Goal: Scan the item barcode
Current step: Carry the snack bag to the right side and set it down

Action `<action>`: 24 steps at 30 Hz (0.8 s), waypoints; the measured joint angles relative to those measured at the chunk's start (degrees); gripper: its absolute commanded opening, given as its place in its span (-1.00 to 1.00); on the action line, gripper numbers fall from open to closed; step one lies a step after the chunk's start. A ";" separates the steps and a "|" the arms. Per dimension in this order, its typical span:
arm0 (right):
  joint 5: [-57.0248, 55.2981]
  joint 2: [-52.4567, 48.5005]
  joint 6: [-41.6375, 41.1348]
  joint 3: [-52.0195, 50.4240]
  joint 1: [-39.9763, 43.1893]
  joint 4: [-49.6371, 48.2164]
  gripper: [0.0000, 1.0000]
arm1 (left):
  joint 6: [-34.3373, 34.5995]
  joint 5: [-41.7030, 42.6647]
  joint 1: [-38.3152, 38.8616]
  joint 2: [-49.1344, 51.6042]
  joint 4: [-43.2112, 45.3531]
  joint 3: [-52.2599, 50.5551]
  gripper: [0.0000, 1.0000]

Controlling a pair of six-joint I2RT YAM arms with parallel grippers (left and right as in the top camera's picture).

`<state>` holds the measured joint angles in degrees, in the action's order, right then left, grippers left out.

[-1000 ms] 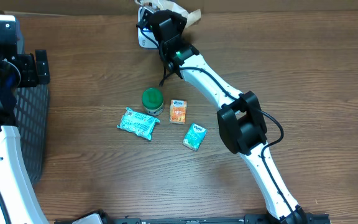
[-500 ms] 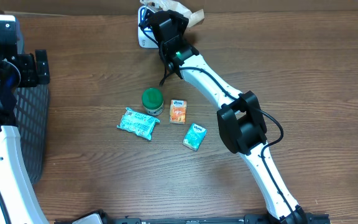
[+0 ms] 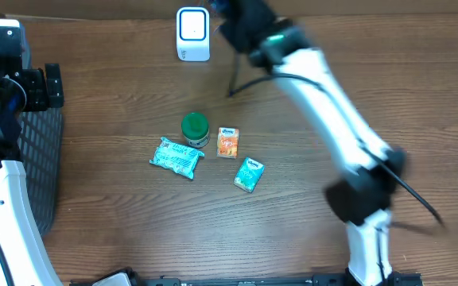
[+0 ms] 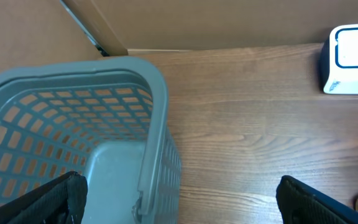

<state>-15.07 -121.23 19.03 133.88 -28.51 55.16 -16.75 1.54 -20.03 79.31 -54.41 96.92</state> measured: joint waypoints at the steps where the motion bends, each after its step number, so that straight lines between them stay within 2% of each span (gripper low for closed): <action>1: 4.83 4.37 -2.89 0.09 1.73 4.90 -0.92 | 0.00 -0.02 0.00 0.00 -0.04 0.00 0.99; 5: 19.69 13.33 -9.42 1.97 9.53 20.79 -0.92 | 0.00 -0.02 0.00 0.00 -0.02 0.00 0.99; 8: 26.82 14.40 -11.76 1.75 15.63 31.95 -0.92 | 0.00 -0.02 0.00 0.00 -0.02 0.00 0.99; 11: 30.99 12.37 -13.03 -3.72 20.35 35.21 -0.92 | 0.00 -0.02 0.00 0.00 -0.02 0.00 0.99; 17: 34.71 8.39 -14.38 -22.01 27.50 30.49 -0.92 | 0.00 -0.02 0.00 0.00 0.00 0.00 0.99; 20: 36.76 8.33 -14.51 -33.18 31.58 21.27 -0.92 | 0.00 0.00 0.00 0.00 0.09 0.00 0.98; 24: 37.62 8.33 -14.58 -42.66 34.97 11.52 -0.92 | 0.00 0.00 0.00 0.00 -0.02 0.00 0.99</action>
<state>22.55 -112.90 4.45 91.22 6.46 66.67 -16.75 1.54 -20.03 79.31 -54.43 96.92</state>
